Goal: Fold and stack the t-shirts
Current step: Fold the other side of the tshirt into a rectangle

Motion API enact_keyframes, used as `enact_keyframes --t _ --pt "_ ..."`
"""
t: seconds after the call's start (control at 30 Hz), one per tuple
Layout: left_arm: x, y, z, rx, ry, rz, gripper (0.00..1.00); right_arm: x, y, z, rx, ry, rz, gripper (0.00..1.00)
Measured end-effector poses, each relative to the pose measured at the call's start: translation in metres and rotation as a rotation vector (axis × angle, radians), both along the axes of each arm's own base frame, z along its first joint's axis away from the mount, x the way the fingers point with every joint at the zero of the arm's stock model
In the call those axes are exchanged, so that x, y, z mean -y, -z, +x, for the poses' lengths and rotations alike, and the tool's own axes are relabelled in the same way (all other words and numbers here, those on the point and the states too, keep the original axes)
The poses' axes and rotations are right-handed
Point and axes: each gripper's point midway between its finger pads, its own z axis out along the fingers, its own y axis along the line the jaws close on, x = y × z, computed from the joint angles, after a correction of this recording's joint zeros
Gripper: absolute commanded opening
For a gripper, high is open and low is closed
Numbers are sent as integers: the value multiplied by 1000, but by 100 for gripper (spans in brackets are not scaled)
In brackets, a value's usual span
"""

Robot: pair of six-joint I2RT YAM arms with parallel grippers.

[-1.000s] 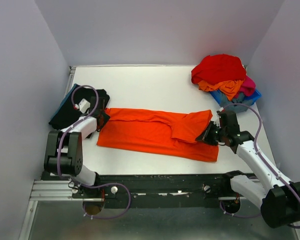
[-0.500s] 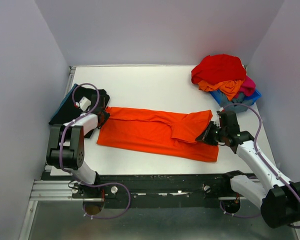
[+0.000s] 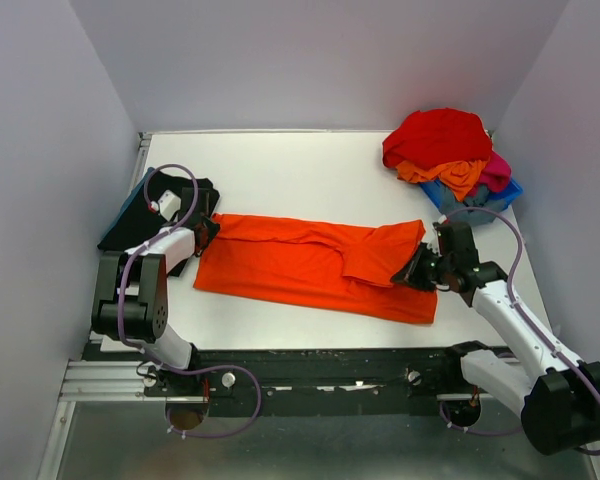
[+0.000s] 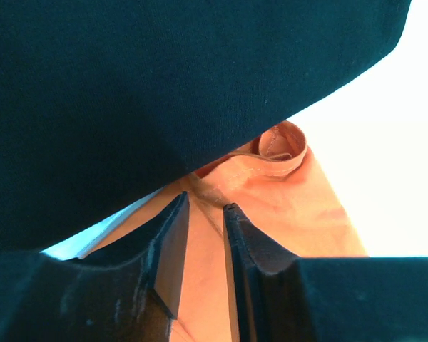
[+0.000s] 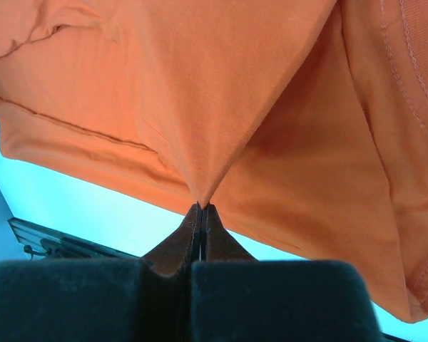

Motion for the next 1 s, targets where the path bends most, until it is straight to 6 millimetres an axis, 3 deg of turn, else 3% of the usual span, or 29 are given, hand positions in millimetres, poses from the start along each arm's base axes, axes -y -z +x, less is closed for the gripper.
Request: enact_keyframes --t 0.17,0.27,0.33,0.5,0.7,1.0 --pt "1 2 3 -1 5 -5 45 0 2 -1 -4 0 -1 1" --pt "1 5 6 -6 5 -10 42 0 2 -1 -4 0 -1 1" --pt "1 9 7 -15 4 -12 35 0 2 -1 -4 0 -1 1" --pt "0 11 12 -13 1 -21 0 0 2 -1 -4 0 -1 1" --pt "2 4 13 38 16 -39 0 0 0 -1 -6 0 -2 1" --pt "4 -34 18 139 33 -49 0 0 -29 8 52 -3 -2 1"
